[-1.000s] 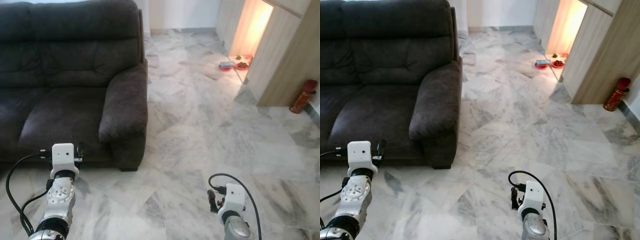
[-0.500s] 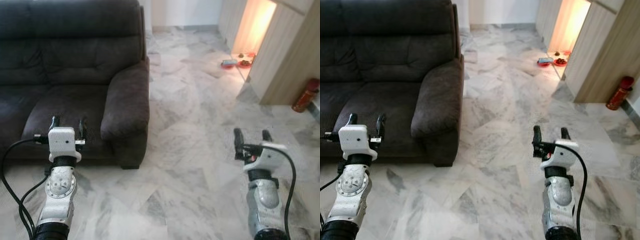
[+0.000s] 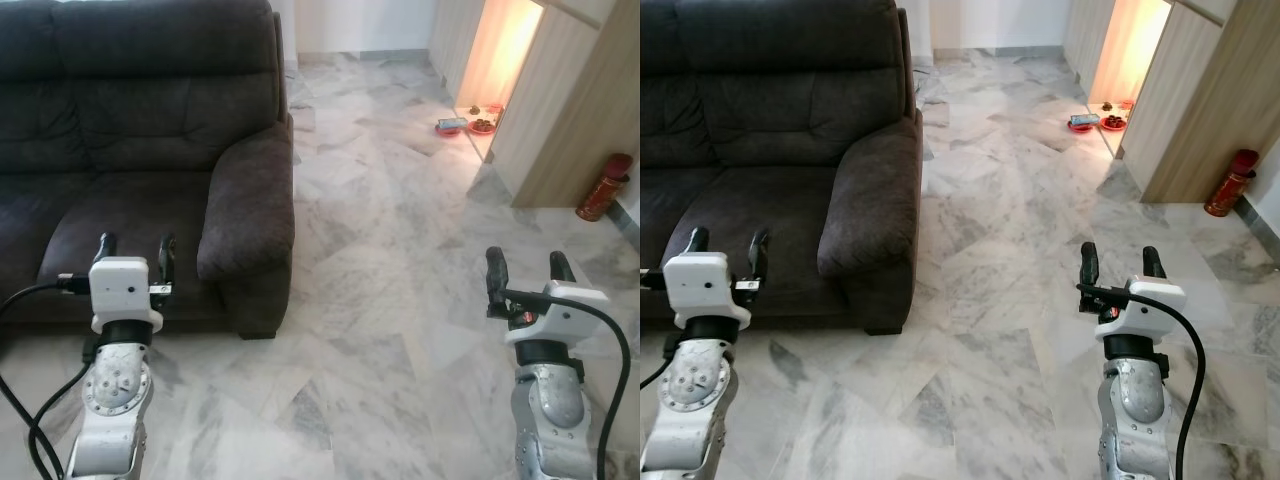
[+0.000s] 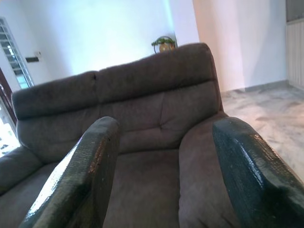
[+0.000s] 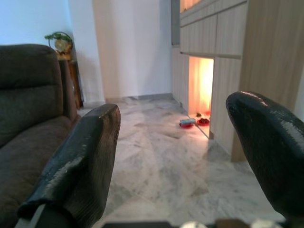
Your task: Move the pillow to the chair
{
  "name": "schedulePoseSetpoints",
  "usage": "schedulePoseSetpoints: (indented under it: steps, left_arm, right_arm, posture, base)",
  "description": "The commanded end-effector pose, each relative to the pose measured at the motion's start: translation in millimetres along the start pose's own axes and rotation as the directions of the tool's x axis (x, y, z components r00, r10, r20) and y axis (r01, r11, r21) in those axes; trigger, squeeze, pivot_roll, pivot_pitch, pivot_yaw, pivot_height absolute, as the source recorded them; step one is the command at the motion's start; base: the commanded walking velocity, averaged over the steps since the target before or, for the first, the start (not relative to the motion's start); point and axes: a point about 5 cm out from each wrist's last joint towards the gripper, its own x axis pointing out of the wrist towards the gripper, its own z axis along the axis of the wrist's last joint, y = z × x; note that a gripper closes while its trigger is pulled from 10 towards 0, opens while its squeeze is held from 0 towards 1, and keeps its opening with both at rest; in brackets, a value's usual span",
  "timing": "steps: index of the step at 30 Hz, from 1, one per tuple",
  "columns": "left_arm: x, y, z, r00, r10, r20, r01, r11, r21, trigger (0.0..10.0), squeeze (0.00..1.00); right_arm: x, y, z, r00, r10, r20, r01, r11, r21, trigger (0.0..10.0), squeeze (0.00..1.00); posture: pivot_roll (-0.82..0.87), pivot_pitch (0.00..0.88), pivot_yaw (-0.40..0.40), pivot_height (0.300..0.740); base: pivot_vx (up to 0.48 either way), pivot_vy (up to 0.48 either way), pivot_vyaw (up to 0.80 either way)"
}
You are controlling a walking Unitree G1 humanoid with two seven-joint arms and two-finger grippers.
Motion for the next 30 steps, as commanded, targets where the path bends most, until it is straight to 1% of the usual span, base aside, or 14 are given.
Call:
schedulePoseSetpoints:
  steps: [1,4,6,9,10,12,14,17,18,20,21,22,24,30]
  left_arm:
    - [3.4,-0.8,5.2,1.000,-0.006,0.015,0.006,1.000,0.007,10.0,0.00]
    - [6.9,-1.5,-9.7,0.999,-0.030,-0.037,0.030,1.000,-0.006,10.0,0.00]
    - [8.6,9.9,-41.0,0.985,0.014,-0.170,-0.023,0.998,-0.051,10.0,0.00]
    - [6.3,15.8,-65.2,0.958,0.036,-0.284,-0.059,0.996,-0.072,10.0,0.00]
    - [0.1,19.3,-89.9,0.914,0.032,-0.404,-0.070,0.994,-0.079,10.0,0.00]
    - [-12.6,19.5,-117.5,0.842,0.006,-0.539,-0.068,0.993,-0.096,10.0,0.00]
    - [-17.8,19.6,-126.0,0.814,0.001,-0.581,-0.065,0.994,-0.088,10.0,0.00]
    - [-55.6,13.9,-162.1,0.623,-0.030,-0.782,-0.020,0.998,-0.054,10.0,0.00]
    - [-67.7,8.0,-168.4,0.584,-0.063,-0.810,0.010,0.997,-0.071,10.0,0.00]
    - [-75.4,3.5,-171.4,0.566,-0.085,-0.820,0.031,0.996,-0.081,10.0,0.00]
    - [-93.1,-2.6,-178.7,0.510,-0.108,-0.853,0.050,0.994,-0.095,10.0,0.00]
    - [-93.1,-2.6,-178.7,0.510,-0.108,-0.853,0.050,0.994,-0.095,10.0,0.00]
    - [-136.3,-10.3,-190.2,0.378,-0.116,-0.918,0.054,0.993,-0.104,10.0,0.00]
    - [-165.5,-16.0,-194.8,0.288,-0.124,-0.950,0.051,0.992,-0.114,10.0,0.00]
  right_arm:
    - [2.7,3.2,2.0,1.000,0.009,0.002,-0.009,1.000,0.013,10.0,0.00]
    - [5.2,3.8,-16.7,0.996,0.031,-0.084,-0.030,1.000,0.009,10.0,0.00]
    - [1.0,-0.1,-50.8,0.966,0.039,-0.256,-0.038,0.999,0.008,10.0,0.00]
    - [-7.9,-3.9,-75.3,0.918,0.035,-0.396,-0.026,0.999,0.028,10.0,0.00]
    - [-22.7,-6.9,-98.7,0.840,0.033,-0.542,-0.016,0.999,0.036,10.0,0.00]
    - [-43.5,-8.8,-120.2,0.736,0.025,-0.677,-0.038,0.999,-0.004,10.0,0.00]
    - [-50.3,-8.8,-125.5,0.708,0.026,-0.706,-0.049,0.999,-0.012,10.0,0.00]
    - [-86.9,-9.2,-148.2,0.529,0.021,-0.849,-0.086,0.996,-0.029,10.0,0.00]
    - [-99.1,-11.0,-153.1,0.477,0.012,-0.879,-0.079,0.996,-0.029,10.0,0.00]
    - [-107.0,-12.5,-155.8,0.447,0.005,-0.895,-0.068,0.997,-0.029,10.0,0.00]
    - [-121.3,-14.5,-160.3,0.381,-0.001,-0.924,-0.078,0.996,-0.034,10.0,0.00]
    - [-121.3,-14.5,-160.3,0.381,-0.001,-0.924,-0.078,0.996,-0.034,10.0,0.00]
    - [-145.0,-14.9,-166.1,0.265,0.020,-0.964,-0.176,0.984,-0.028,10.0,0.00]
    - [-150.9,-28.3,-165.5,0.239,-0.019,-0.971,-0.116,0.992,-0.048,10.0,0.00]
  posture:
    - [-0.01,0.033,0.029,0.740]
    - [-0.02,0.027,0.030,0.740]
    - [-0.02,0.025,0.030,0.740]
    - [-0.02,0.018,0.028,0.740]
    - [-0.02,0.009,0.029,0.740]
    - [-0.03,0.012,0.028,0.740]
    - [-0.03,0.011,0.030,0.740]
    - [-0.03,0.000,0.037,0.740]
    - [-0.02,0.000,0.034,0.740]
    - [-0.02,0.000,0.032,0.740]
    - [0.00,0.000,0.026,0.740]
    - [0.00,0.000,0.026,0.740]
    - [-0.01,0.000,0.020,0.740]
    - [-0.01,0.000,0.025,0.740]
  base:
    - [0.000,0.000,0.00]
    - [0.000,0.000,0.00]
    - [0.000,0.000,0.00]
    - [0.000,0.000,0.00]
    - [0.000,0.000,0.00]
    - [0.000,0.000,0.00]
    - [0.000,0.000,0.00]
    - [0.000,0.000,0.00]
    - [0.000,0.000,0.00]
    - [0.000,0.000,0.00]
    - [0.000,0.000,0.00]
    - [0.000,0.000,0.00]
    - [0.000,0.000,0.00]
    - [0.000,0.000,0.00]
